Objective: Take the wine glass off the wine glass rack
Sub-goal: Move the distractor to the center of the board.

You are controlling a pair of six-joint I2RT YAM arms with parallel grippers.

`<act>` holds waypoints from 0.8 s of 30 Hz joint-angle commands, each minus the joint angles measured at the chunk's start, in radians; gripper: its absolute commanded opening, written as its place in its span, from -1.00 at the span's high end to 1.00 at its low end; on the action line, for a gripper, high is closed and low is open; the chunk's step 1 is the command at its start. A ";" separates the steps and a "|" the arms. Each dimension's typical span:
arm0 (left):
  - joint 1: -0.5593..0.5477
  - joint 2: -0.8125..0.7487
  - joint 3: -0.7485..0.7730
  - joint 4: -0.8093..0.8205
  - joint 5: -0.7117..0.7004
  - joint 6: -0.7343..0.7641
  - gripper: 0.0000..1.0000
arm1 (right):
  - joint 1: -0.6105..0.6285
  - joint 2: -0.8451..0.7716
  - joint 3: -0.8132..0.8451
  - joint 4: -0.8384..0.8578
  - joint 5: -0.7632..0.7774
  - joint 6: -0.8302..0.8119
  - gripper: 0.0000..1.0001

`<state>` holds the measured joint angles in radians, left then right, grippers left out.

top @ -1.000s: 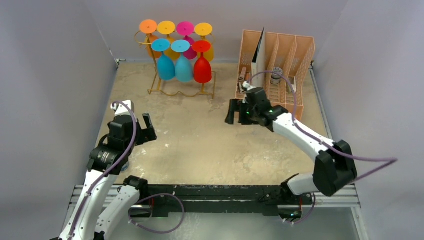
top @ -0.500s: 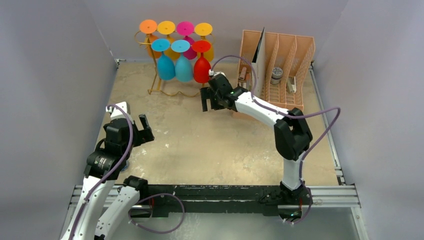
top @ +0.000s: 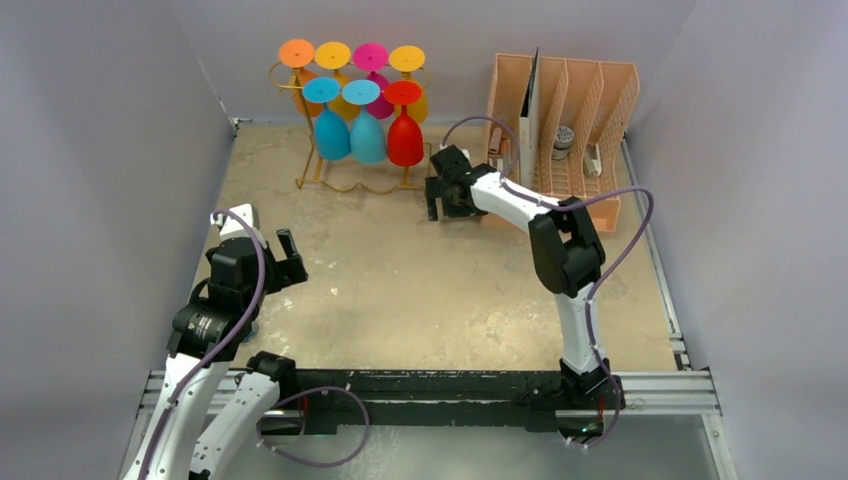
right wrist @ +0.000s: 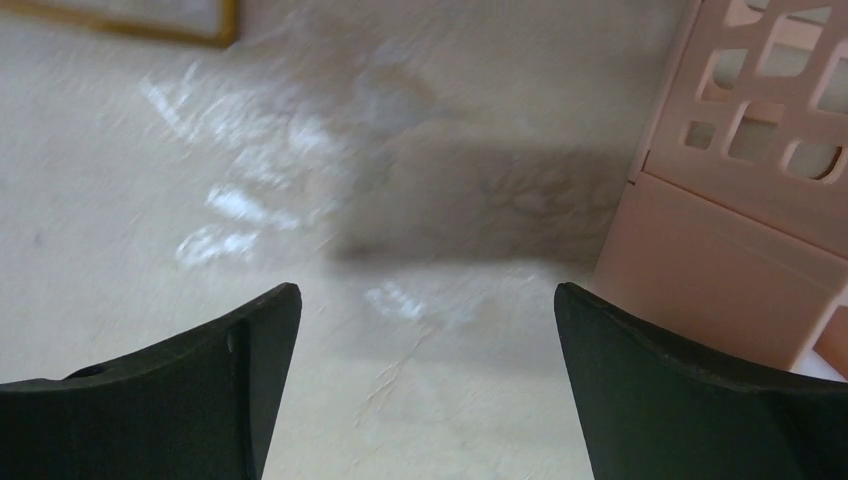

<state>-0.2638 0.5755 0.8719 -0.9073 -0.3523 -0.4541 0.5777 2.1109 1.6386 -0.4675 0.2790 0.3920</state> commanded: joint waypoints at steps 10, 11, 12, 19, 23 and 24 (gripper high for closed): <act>0.005 0.003 0.000 0.015 -0.001 -0.009 -1.00 | -0.114 0.190 0.307 -0.106 0.097 -0.077 -0.98; 0.005 0.003 -0.002 0.016 0.000 -0.010 -1.00 | -0.116 0.185 0.295 -0.093 0.095 -0.075 -0.98; 0.005 0.003 -0.002 0.016 0.000 -0.009 -1.00 | -0.116 0.180 0.285 -0.084 0.089 -0.073 -0.98; 0.005 0.012 0.000 0.018 0.006 -0.006 -1.00 | -0.136 0.134 0.223 -0.080 0.122 -0.036 -0.98; 0.005 0.008 -0.002 0.018 0.004 -0.006 -1.00 | -0.149 0.100 0.191 -0.087 0.123 -0.023 -0.98; 0.005 0.008 -0.002 0.017 0.004 -0.007 -1.00 | -0.151 0.086 0.178 -0.084 0.128 -0.020 -0.98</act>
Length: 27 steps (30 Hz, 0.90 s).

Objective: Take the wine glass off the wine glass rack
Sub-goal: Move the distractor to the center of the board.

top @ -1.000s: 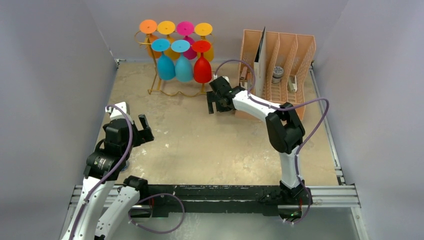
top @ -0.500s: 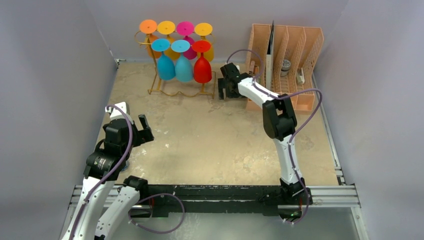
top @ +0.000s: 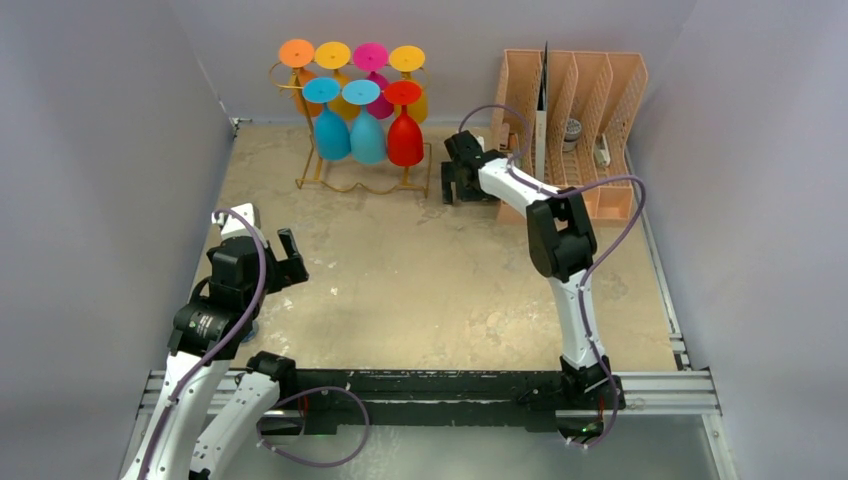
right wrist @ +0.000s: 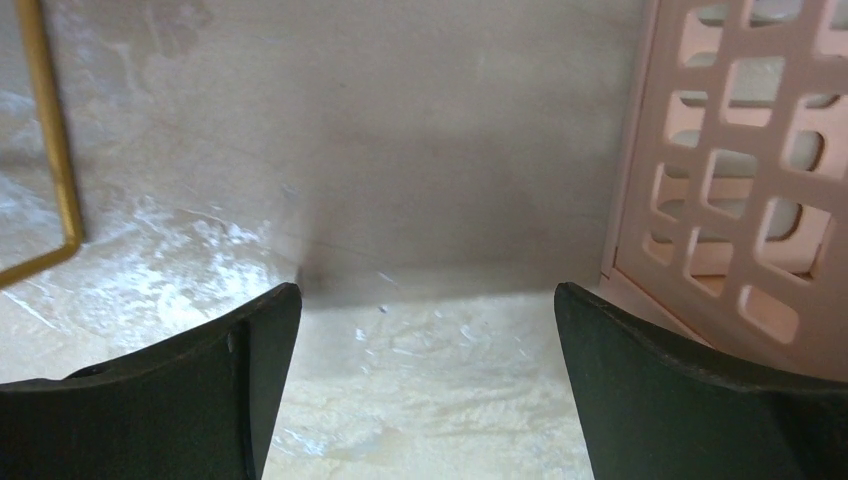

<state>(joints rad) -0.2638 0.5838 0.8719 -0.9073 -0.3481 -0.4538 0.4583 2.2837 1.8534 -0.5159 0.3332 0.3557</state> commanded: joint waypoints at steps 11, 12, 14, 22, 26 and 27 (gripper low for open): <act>0.005 0.001 -0.001 0.018 0.000 -0.008 -1.00 | -0.030 -0.190 -0.095 0.002 0.069 0.017 -0.98; 0.005 0.001 -0.001 0.017 0.000 -0.008 -1.00 | -0.027 -0.198 -0.095 0.015 0.047 -0.008 -0.98; 0.005 0.000 -0.002 0.017 0.000 -0.008 -1.00 | -0.013 -0.211 -0.095 0.042 -0.011 -0.025 -0.98; 0.005 0.007 -0.002 0.018 0.003 -0.008 -1.00 | 0.002 -0.028 0.162 -0.024 -0.020 -0.061 -0.98; 0.005 0.008 -0.002 0.019 0.004 -0.008 -1.00 | 0.000 0.101 0.310 0.012 0.015 -0.140 -0.98; 0.005 0.011 -0.002 0.019 0.004 -0.008 -1.00 | -0.002 0.133 0.345 0.019 0.014 -0.156 -0.98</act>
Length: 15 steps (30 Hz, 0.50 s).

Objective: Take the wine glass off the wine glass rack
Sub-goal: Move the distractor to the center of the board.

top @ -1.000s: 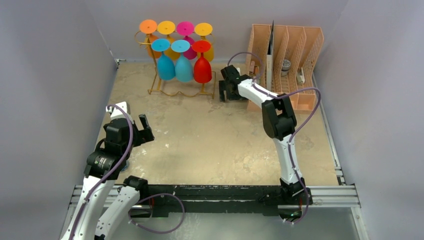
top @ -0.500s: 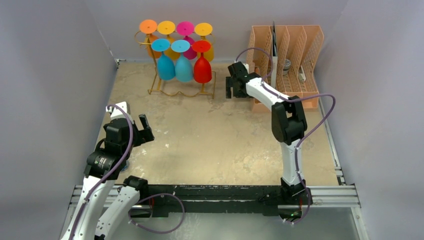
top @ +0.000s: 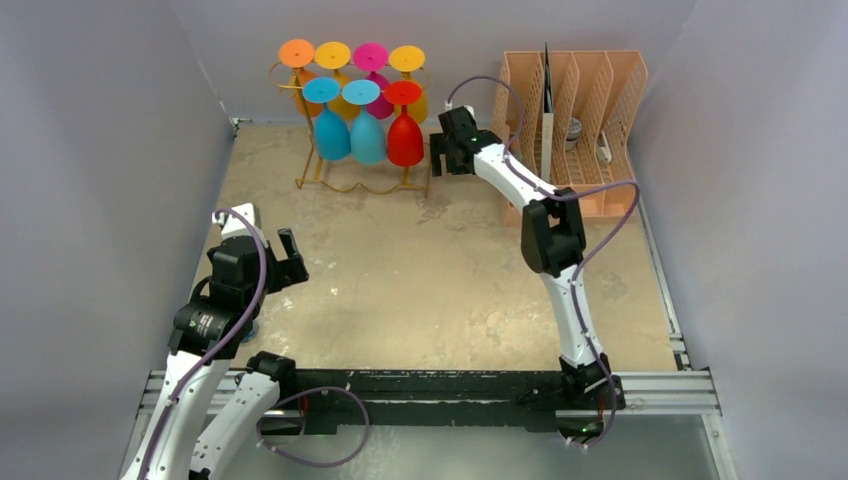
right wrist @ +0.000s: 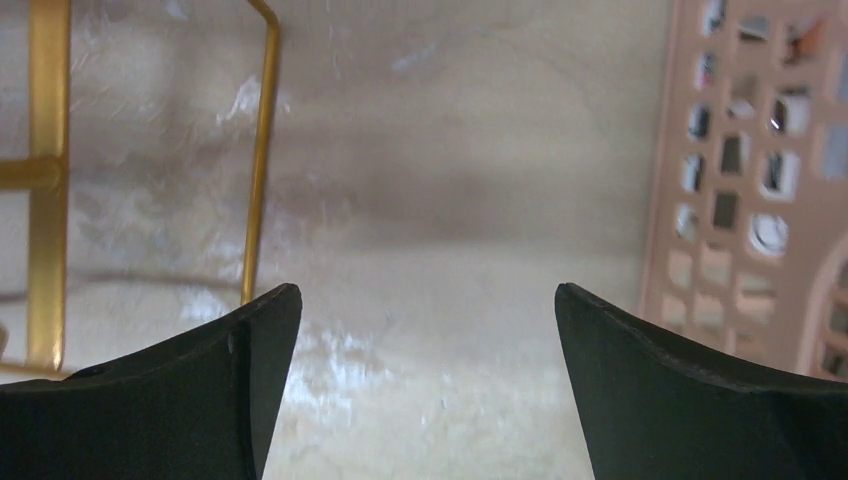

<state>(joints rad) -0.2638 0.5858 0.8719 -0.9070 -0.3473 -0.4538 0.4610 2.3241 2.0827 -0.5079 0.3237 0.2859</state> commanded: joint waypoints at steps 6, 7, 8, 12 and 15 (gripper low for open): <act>0.005 0.021 -0.003 0.021 0.011 -0.005 -1.00 | -0.016 0.243 0.290 0.040 0.100 -0.166 -0.98; 0.005 0.022 -0.002 0.022 0.012 -0.005 -1.00 | -0.017 0.248 0.288 0.062 0.133 -0.178 -0.98; 0.005 0.024 -0.003 0.023 0.014 -0.003 -1.00 | -0.018 0.253 0.285 0.081 0.163 -0.187 -0.98; 0.005 0.032 -0.003 0.022 0.017 -0.003 -1.00 | -0.037 0.262 0.279 0.101 0.283 -0.210 -0.98; 0.005 0.035 -0.004 0.024 0.018 -0.002 -1.00 | -0.059 0.251 0.262 0.074 0.323 -0.190 -0.98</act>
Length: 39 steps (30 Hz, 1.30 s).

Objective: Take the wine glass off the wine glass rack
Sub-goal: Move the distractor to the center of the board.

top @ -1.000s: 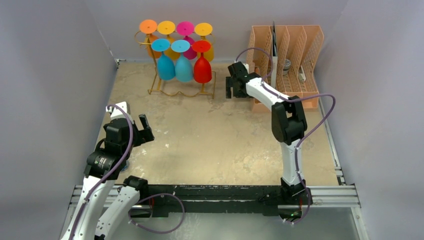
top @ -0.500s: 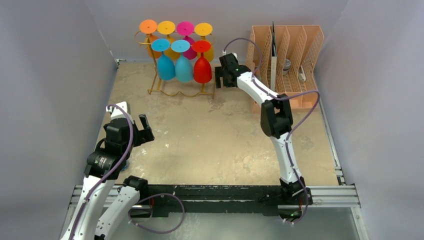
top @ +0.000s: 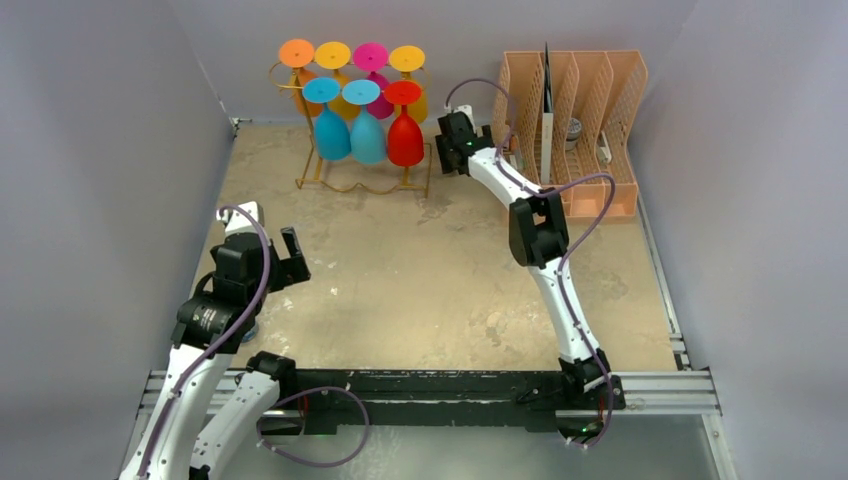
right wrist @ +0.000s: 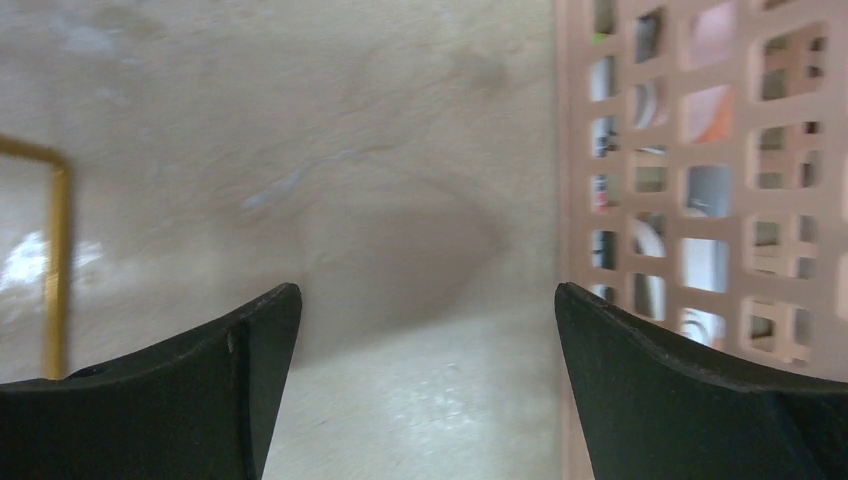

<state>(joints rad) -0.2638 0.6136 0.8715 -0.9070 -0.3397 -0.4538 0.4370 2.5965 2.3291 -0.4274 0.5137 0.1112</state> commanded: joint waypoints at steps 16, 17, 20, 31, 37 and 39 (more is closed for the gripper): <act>0.005 0.014 -0.003 0.023 0.006 -0.003 -1.00 | -0.068 -0.133 -0.046 -0.114 0.169 0.071 -0.98; 0.005 0.015 -0.002 0.023 0.007 -0.003 -1.00 | -0.075 -0.134 -0.041 -0.121 0.182 0.079 -0.98; 0.005 0.019 -0.003 0.022 0.009 -0.002 -1.00 | -0.100 -0.136 -0.021 -0.151 0.165 0.102 -0.98; 0.005 0.029 -0.002 0.024 0.008 0.000 -1.00 | -0.100 -0.250 -0.071 -0.184 -0.194 0.078 -0.98; 0.006 0.025 -0.002 0.023 0.005 0.002 -1.00 | -0.078 -0.499 -0.372 -0.074 -0.434 0.167 -0.98; 0.006 0.018 -0.001 0.024 0.006 0.003 -1.00 | -0.061 -0.558 -0.435 -0.075 -0.446 0.169 -0.98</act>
<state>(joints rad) -0.2638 0.6415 0.8707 -0.9070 -0.3367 -0.4534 0.3431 2.1735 1.9888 -0.5430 0.1982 0.2348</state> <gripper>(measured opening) 0.998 0.987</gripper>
